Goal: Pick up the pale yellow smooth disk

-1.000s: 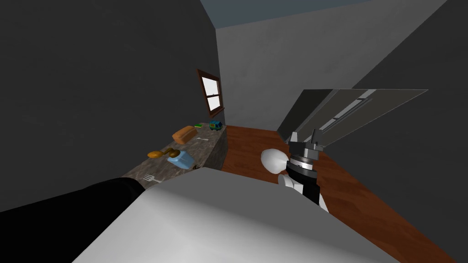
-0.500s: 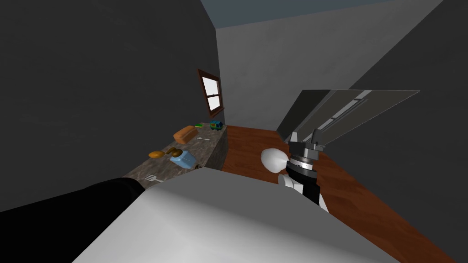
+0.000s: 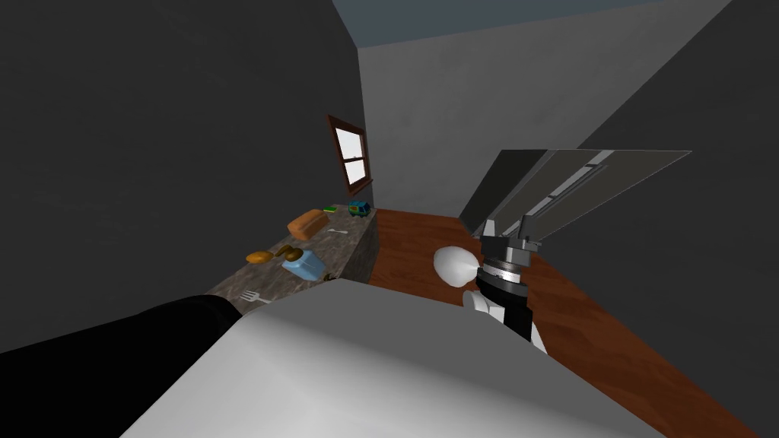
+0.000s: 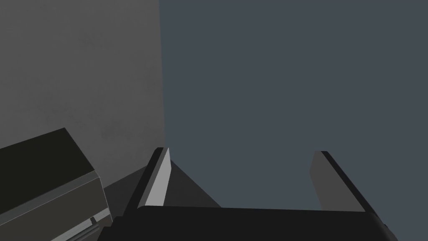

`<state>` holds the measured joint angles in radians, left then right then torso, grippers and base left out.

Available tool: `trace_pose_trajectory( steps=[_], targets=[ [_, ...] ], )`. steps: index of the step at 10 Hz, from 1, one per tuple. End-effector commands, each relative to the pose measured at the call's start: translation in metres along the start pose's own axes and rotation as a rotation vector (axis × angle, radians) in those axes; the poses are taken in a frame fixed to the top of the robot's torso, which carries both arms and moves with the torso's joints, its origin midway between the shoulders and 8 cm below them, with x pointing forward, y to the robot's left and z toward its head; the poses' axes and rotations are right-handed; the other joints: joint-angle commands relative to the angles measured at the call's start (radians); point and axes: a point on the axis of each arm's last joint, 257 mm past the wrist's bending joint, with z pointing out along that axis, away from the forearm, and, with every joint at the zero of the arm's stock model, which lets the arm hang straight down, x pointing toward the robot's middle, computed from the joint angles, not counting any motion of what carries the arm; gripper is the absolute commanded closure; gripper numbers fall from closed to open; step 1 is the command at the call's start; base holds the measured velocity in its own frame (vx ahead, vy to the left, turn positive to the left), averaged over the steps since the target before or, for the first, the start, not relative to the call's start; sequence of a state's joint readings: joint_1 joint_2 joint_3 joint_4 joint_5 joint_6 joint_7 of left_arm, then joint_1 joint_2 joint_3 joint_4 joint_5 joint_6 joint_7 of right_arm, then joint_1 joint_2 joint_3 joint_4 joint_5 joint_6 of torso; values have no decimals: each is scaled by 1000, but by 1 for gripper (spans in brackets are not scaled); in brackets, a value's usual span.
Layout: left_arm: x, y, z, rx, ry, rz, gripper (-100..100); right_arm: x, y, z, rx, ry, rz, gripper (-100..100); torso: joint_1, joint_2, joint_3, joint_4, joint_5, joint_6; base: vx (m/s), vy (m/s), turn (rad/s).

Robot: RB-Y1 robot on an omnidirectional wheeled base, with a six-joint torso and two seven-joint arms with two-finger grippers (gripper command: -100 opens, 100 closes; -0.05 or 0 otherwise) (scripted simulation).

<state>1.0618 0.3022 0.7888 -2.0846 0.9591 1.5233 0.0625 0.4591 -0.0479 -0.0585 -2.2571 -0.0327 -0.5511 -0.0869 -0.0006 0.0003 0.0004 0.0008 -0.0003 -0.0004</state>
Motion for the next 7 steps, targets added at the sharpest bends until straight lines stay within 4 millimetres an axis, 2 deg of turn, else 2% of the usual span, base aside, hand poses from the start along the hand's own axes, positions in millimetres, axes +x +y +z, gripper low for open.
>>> trace_pose_trajectory(
  steps=[1,4,5,6,7],
  targets=[
    [0,0,0,0,0,0,100,0,0,0,0,0,0,0,0,0,0,0,0,0,0,0,0],
    [0,-1,0,2,0,1,100,0,0,0,0,0,0,0,1,0,0,0,1,-1,0,0,0],
    [0,-1,0,2,0,1,0,0,0,0,0,0,0,0,1,0,0,0,1,-1,0,0,0],
    [2,0,-11,5,0,6,100,0,0,0,0,0,0,0,1,0,0,0,1,-1,8,11,38],
    [2,1,-16,5,0,8,100,0,0,0,0,0,0,0,1,0,0,0,0,-1,11,22,38]
  ],
)
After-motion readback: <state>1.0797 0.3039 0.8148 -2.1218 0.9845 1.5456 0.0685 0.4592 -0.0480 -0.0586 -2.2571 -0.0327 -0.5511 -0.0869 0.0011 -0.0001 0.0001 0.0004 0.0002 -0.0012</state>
